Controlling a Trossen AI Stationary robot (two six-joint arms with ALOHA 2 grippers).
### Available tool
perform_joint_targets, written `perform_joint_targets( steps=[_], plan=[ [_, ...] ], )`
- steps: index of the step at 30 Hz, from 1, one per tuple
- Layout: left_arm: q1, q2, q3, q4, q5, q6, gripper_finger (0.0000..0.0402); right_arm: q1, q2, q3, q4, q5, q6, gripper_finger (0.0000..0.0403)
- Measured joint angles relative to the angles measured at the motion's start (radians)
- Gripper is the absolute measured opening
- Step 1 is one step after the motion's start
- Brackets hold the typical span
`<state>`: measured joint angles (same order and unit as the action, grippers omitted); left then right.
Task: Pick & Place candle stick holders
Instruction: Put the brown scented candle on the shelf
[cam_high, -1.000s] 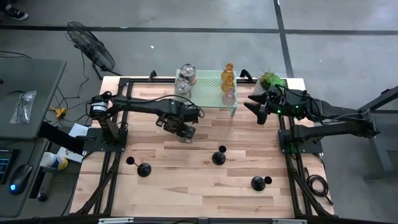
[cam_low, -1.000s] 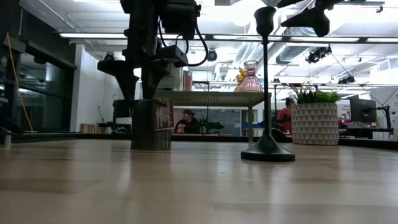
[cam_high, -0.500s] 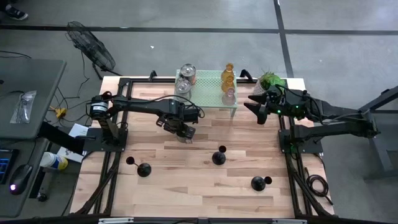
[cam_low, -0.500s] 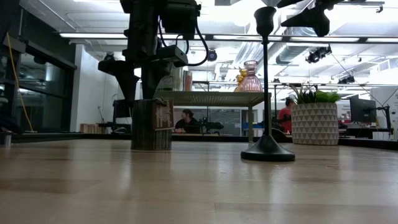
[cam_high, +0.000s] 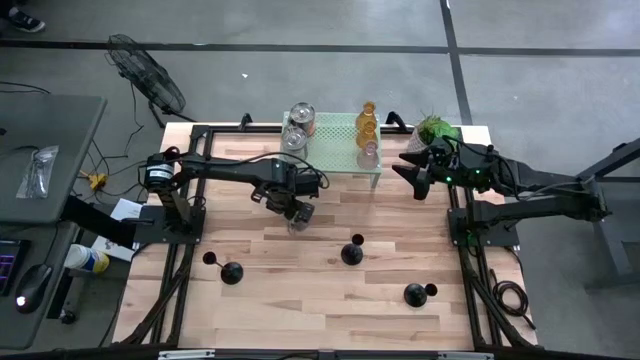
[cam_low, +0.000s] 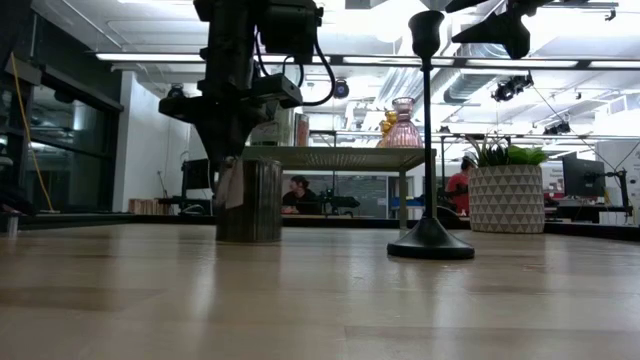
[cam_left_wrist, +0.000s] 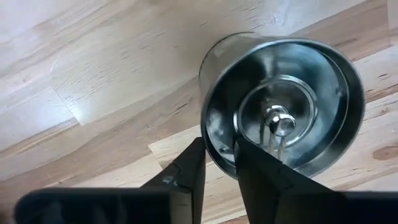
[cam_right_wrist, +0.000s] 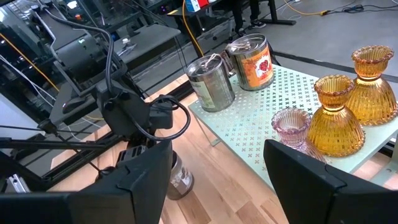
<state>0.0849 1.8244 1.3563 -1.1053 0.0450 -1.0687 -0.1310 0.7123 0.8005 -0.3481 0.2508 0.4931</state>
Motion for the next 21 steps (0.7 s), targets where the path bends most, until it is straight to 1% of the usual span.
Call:
perform_joint_targets(
  steps=[4, 17, 21],
  plan=[
    [0.0, 0.0, 0.0, 0.003, 0.001, 0.0, 0.0066, 0.0, 0.0, 0.0, 0.0, 0.0, 0.0, 0.0247],
    [0.0, 0.0, 0.0, 0.003, 0.029, 0.017, 0.0063, 0.0, 0.0, 0.0, 0.0, 0.0, 0.006, 0.0247],
    [0.0, 0.0, 0.0, 0.003, 0.038, 0.018, 0.0045, 0.0, 0.0, 0.0, 0.0, 0.0, 0.006, 0.0247]
  ],
)
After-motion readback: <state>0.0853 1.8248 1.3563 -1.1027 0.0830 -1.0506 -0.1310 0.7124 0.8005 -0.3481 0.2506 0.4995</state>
